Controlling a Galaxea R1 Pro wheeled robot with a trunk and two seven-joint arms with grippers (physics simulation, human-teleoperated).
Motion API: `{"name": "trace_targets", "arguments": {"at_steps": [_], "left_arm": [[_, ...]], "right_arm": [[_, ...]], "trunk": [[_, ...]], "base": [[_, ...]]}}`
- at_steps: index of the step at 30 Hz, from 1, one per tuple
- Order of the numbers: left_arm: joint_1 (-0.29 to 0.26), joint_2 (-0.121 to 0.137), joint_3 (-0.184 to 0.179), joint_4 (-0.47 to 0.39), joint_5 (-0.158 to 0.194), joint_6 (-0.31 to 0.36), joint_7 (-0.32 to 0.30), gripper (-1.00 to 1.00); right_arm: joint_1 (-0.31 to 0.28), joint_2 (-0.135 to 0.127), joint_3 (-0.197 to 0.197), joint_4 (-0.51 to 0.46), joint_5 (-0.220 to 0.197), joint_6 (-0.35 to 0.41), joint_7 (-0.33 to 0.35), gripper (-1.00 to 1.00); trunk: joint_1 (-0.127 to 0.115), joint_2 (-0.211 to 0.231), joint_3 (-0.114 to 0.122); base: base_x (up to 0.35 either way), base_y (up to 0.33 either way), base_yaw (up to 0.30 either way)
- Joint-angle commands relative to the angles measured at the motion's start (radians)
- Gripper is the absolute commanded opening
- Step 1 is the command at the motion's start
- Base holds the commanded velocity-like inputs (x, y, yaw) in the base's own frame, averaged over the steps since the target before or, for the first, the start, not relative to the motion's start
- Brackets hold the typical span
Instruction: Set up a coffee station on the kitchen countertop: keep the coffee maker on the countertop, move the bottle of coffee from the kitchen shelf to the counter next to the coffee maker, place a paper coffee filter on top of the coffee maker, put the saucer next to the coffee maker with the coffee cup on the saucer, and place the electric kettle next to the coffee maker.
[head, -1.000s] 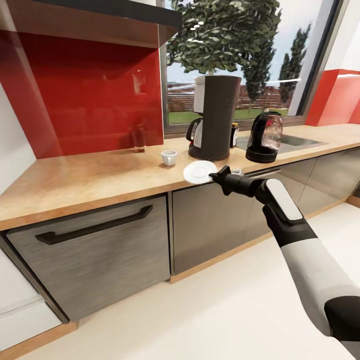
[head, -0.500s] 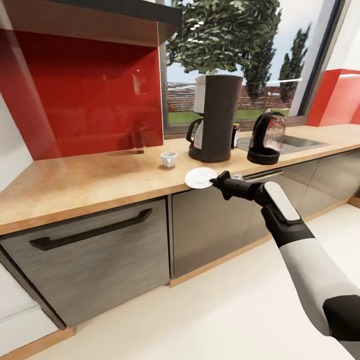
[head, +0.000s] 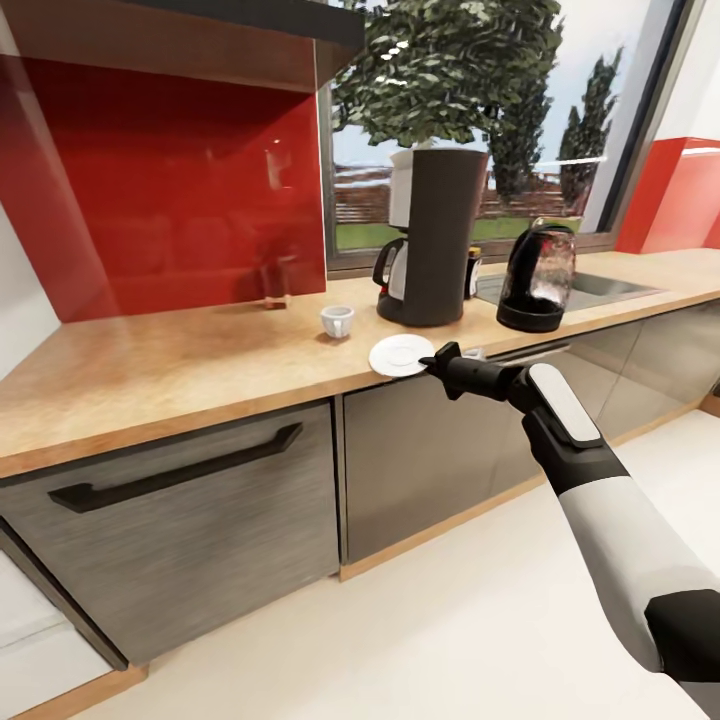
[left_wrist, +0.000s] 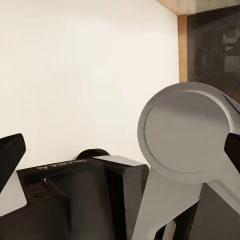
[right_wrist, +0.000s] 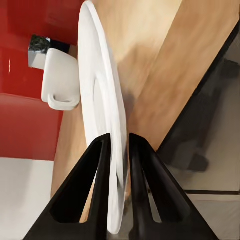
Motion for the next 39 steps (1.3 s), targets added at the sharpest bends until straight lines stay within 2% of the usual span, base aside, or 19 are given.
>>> {"name": "trace_targets", "arguments": {"at_steps": [1, 9, 39], "left_arm": [[0.0, 0.001, -0.008, -0.001, 0.008, 0.001, -0.002, 1.0], [0.0, 0.001, -0.008, -0.001, 0.008, 0.002, -0.002, 1.0], [0.0, 0.001, -0.008, -0.001, 0.008, 0.002, -0.002, 1.0]], "right_arm": [[0.0, -0.001, 0.003, 0.009, 0.021, 0.01, -0.009, -1.0], [0.0, -0.001, 0.003, 0.039, 0.021, 0.01, -0.009, -1.0], [0.0, -0.001, 0.003, 0.044, 0.021, 0.01, -0.008, -1.0]], "trunk": [[0.0, 0.0, -0.001], [0.0, 0.0, -0.001], [0.0, 0.0, -0.001]], "base": [[0.086, 0.0, 0.0], [0.025, 0.0, 0.0], [0.07, 0.028, 0.0]]}}
